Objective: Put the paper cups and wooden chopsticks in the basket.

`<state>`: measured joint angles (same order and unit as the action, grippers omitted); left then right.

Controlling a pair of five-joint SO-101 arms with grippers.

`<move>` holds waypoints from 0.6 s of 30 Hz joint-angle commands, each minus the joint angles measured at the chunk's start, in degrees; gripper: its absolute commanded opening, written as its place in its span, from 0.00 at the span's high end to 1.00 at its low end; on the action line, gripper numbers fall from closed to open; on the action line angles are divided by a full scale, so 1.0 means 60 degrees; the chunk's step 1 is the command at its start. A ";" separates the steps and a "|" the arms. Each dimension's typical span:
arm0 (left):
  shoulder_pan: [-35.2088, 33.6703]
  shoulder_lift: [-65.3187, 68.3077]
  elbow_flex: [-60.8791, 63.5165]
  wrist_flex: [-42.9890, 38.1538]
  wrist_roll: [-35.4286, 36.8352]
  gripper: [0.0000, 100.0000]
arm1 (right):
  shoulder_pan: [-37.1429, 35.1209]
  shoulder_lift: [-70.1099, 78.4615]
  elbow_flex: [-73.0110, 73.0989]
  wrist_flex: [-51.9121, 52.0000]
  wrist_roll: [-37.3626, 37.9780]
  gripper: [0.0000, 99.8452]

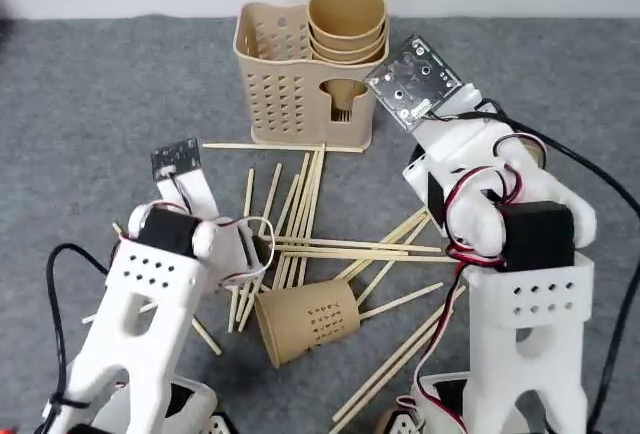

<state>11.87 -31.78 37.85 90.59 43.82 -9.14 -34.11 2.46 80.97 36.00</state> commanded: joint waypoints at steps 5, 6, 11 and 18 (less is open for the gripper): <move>0.0103 0.0132 -0.0432 -0.0073 0.1026 0.75 | 0.0139 0.0007 -0.0410 -0.0183 0.0073 0.76; 0.0103 0.0132 -0.0432 -0.0073 0.1143 0.75 | 0.0139 0.0007 -0.0410 -0.0183 0.0073 0.76; 0.0103 0.0147 -0.0432 -0.0117 0.1963 0.75 | 0.0139 0.0022 -0.0396 -0.0403 0.0073 0.77; 0.1026 0.0059 -0.0066 -0.0542 0.4264 0.75 | 0.0154 0.0022 -0.0293 -0.0725 0.0088 0.77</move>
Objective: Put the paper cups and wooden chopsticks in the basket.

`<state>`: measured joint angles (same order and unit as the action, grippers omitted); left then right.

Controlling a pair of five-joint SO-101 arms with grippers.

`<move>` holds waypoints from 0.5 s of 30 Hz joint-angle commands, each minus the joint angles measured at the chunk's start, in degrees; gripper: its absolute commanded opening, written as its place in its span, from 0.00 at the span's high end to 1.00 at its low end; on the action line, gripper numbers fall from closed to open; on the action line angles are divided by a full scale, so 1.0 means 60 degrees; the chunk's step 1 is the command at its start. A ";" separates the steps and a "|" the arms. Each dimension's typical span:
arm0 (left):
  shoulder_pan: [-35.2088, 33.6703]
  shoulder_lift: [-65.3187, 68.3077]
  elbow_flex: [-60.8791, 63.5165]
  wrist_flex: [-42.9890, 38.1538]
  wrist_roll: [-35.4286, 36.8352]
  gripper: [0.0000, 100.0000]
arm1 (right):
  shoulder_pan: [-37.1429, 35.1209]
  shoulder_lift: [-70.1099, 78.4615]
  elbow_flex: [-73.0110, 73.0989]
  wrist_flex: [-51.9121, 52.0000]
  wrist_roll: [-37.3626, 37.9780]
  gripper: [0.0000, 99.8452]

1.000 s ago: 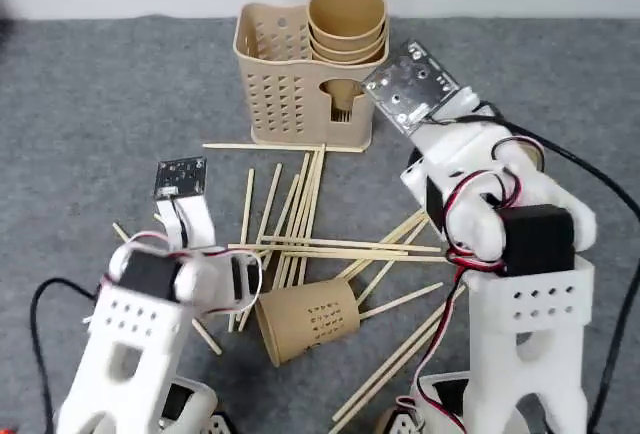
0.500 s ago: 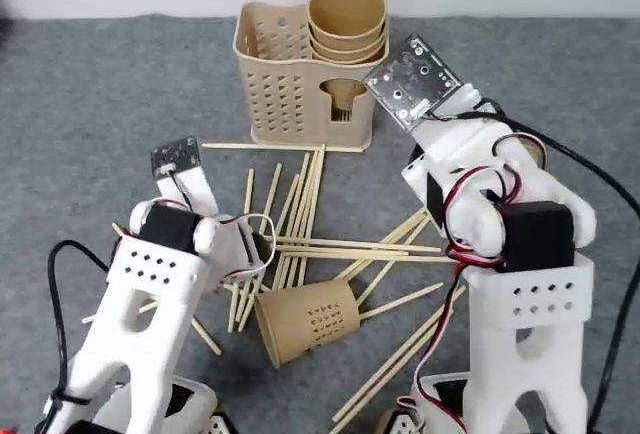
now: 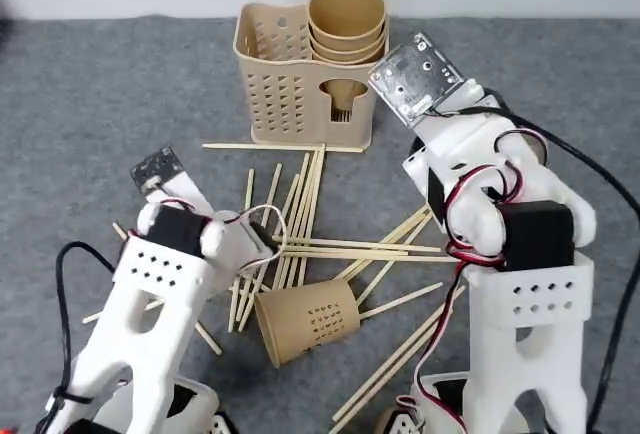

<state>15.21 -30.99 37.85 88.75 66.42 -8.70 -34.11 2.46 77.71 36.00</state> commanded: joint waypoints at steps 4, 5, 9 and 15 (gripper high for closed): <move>0.1172 -0.0073 -0.0022 -0.0088 0.0484 0.75 | 0.0286 0.0022 -0.0044 -0.0198 0.0088 0.77; 0.1363 -0.0073 -0.0022 0.0117 0.0484 0.75 | 0.0344 0.0022 -0.0015 -0.0227 0.0088 0.77; 0.1802 -0.0073 -0.0022 0.0952 0.0308 0.75 | 0.0769 0.0022 0.0176 -0.0755 0.0103 0.77; 0.1846 -0.0015 0.0154 0.1070 -0.0059 0.75 | 0.0916 0.0007 0.0176 -0.0872 0.0615 0.77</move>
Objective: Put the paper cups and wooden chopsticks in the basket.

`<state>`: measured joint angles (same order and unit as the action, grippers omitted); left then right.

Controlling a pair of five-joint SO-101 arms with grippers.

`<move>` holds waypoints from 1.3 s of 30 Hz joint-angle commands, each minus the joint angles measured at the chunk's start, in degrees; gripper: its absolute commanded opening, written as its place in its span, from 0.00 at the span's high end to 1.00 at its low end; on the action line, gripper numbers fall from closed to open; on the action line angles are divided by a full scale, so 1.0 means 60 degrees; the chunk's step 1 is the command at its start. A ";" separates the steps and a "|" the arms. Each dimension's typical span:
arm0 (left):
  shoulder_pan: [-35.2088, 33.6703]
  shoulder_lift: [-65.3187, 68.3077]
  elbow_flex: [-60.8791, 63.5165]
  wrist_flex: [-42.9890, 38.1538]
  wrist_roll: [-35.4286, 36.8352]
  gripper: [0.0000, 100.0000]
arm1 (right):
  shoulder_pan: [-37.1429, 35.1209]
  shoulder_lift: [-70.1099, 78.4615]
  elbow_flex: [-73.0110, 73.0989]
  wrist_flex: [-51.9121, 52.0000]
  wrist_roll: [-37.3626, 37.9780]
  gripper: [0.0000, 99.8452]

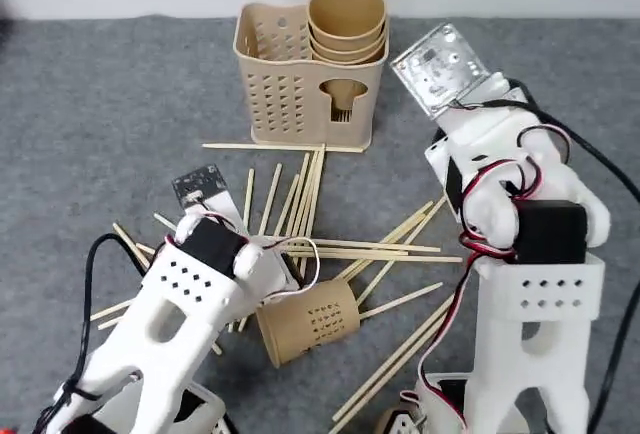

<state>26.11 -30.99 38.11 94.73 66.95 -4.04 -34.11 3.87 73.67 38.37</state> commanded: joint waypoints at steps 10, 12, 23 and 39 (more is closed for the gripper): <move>-0.0015 0.0000 0.1399 -0.1729 -0.0132 0.75 | 0.0139 0.0022 -0.0029 -0.0198 0.0176 0.77; 0.0000 0.0000 0.1399 -0.1934 -0.0132 0.75 | 0.0139 0.0022 -0.0029 -0.0198 0.0161 0.77; 0.0044 -0.0044 0.1399 -0.2139 -0.0117 0.75 | 0.0139 0.0022 -0.0015 -0.0198 0.0161 0.77; 0.0059 0.0000 0.2366 -0.3092 -0.0161 0.87 | 0.0359 0.0022 -0.0029 -0.0212 0.0161 0.77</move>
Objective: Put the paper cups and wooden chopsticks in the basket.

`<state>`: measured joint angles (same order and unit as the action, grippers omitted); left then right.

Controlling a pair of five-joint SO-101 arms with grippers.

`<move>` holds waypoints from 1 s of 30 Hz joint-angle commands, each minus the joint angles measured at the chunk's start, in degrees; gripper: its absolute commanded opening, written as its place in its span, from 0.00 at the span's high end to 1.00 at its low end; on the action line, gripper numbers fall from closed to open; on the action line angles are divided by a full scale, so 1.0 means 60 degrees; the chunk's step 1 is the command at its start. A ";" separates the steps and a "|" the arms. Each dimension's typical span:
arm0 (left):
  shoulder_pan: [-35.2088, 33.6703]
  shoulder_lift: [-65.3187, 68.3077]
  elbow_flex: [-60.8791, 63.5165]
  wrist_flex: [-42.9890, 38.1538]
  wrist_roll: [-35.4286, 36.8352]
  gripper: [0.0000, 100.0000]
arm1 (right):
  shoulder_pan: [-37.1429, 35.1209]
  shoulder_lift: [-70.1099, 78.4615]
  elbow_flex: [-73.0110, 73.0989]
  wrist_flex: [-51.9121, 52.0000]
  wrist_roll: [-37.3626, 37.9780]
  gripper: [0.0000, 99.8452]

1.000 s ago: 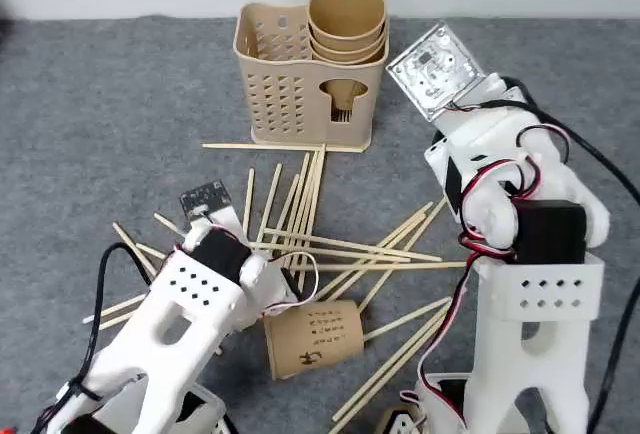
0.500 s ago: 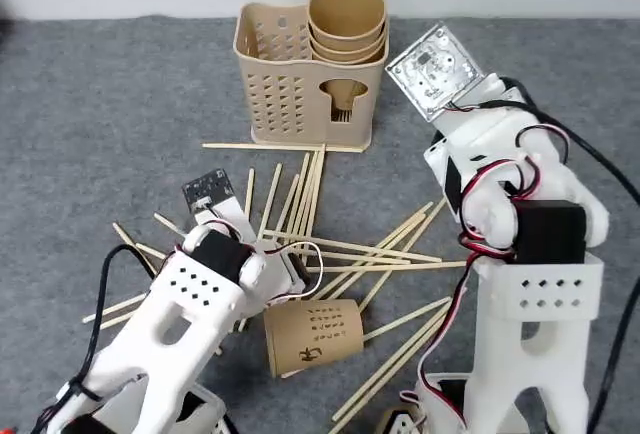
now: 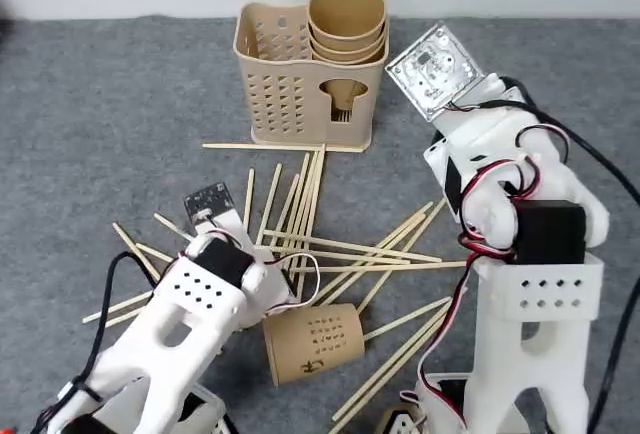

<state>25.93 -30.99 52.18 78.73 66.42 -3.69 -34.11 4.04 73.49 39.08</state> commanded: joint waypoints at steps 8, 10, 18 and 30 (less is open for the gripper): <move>0.0088 0.0000 0.0037 -0.0864 -0.0073 0.87 | 0.0799 0.0022 -0.0059 -0.0183 0.0044 0.77; 0.0088 0.0000 0.0037 -0.0864 -0.0073 0.87 | 0.0784 0.0022 -0.0059 -0.0183 0.0044 0.77; 0.0088 0.0015 0.0051 -0.1333 -0.0073 0.91 | 0.0784 0.0022 -0.0044 -0.0183 0.0044 0.77; 0.0029 -0.0059 -0.0037 -0.1480 -0.0073 0.99 | 0.0799 0.0022 -0.0044 -0.0198 0.0029 0.77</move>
<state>25.93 -30.99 52.70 70.73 66.33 0.53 -34.11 4.04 73.49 39.08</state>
